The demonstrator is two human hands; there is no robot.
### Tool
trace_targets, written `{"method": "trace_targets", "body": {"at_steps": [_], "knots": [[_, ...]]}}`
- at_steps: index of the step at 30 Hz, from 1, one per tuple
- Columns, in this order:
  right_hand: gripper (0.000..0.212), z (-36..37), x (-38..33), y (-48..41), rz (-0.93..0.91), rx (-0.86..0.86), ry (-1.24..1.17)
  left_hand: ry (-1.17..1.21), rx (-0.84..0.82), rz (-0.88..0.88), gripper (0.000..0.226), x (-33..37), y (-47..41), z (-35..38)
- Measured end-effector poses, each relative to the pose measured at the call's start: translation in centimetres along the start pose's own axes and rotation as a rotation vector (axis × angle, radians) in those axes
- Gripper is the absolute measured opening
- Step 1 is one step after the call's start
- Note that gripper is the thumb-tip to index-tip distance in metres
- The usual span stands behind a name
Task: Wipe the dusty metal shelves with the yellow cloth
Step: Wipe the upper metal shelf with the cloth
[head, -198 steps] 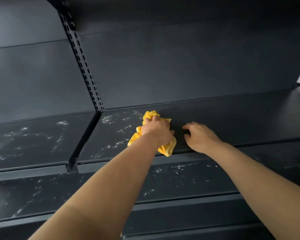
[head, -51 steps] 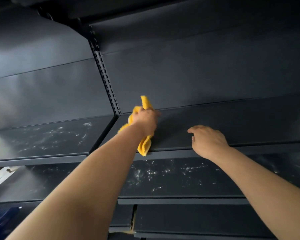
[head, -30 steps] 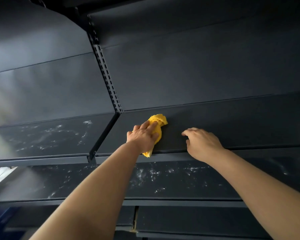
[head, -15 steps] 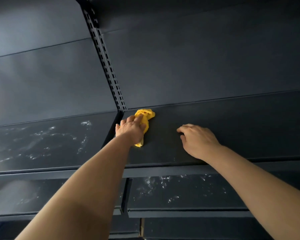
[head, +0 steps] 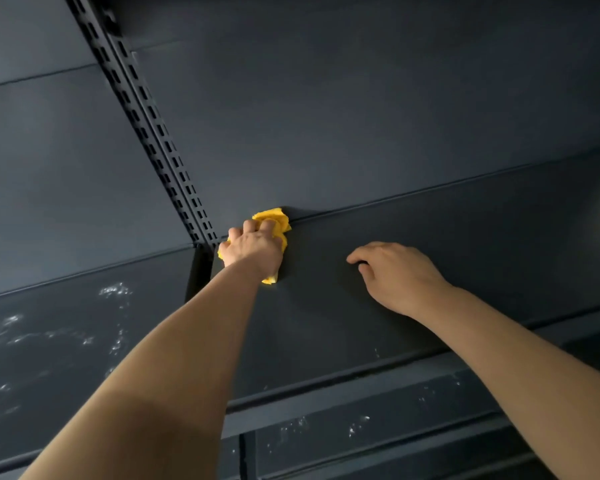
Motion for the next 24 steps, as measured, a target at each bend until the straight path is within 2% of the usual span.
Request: {"method": "trace_targets", "body": {"at_steps": [5,12,24], "knots": [[0.034,-1.0,2.6,0.6,0.117,0.016,0.034,0.007,-0.001,0.086,0.043,2.7,-0.2,-0.1],[0.033,-2.4,7.4,2.4,0.194,0.036,0.033,0.035,-0.052,0.245,0.046,12.0,0.3,0.4],[0.033,-5.3,18.0,6.4,0.200,0.034,0.067,0.054,-0.148,0.292,0.048,26.9,2.8,0.7]]}}
Point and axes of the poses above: each hand's wrist, its own y-axis away from the middle knuckle, its own z-axis out of the palm, x = y × z, the point moved 2 cm from there along -y, towards the middle knuckle, and after that the axes turned 3 degrees about y, right-handed, at the moved point
